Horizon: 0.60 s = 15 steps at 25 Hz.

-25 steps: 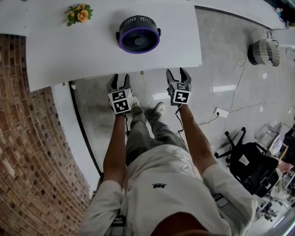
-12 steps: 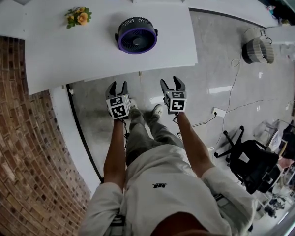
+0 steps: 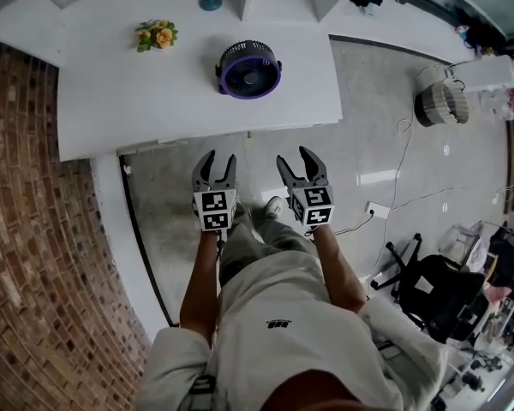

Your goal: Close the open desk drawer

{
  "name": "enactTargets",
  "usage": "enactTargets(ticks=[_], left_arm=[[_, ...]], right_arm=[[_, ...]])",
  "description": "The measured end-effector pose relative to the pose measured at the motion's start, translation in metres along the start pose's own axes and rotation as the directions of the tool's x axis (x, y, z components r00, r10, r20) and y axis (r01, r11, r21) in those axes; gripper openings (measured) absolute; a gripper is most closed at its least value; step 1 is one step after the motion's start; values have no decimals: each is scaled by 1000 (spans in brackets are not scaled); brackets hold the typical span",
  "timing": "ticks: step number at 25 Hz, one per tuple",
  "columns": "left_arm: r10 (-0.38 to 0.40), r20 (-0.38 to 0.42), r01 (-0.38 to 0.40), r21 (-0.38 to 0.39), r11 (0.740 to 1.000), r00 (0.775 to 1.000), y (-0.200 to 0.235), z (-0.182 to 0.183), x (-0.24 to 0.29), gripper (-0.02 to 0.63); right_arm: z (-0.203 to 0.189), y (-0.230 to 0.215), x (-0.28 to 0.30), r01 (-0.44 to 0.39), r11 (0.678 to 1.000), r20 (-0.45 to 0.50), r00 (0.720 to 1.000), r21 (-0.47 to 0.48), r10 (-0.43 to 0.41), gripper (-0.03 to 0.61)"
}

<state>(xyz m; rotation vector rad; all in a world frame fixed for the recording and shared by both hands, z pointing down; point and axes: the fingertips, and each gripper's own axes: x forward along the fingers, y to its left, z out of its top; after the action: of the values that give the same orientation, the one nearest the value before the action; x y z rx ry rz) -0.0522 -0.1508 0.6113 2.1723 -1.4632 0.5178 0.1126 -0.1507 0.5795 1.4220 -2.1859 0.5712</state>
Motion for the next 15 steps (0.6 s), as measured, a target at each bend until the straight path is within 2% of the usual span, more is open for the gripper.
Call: enactTargets(ticks=[8, 11, 15], left_arm=[[-56, 168, 47, 60, 997, 984, -18, 68, -62, 215], [-60, 210, 44, 79, 996, 976, -21, 84, -79, 215], [-61, 247, 35, 106, 994, 967, -22, 97, -95, 215]], right_arm=[[61, 29, -55, -1, 998, 138, 990, -59, 9, 262], [77, 36, -67, 8, 995, 186, 982, -101, 11, 262], [98, 47, -82, 10, 994, 238, 971, -107, 16, 262]])
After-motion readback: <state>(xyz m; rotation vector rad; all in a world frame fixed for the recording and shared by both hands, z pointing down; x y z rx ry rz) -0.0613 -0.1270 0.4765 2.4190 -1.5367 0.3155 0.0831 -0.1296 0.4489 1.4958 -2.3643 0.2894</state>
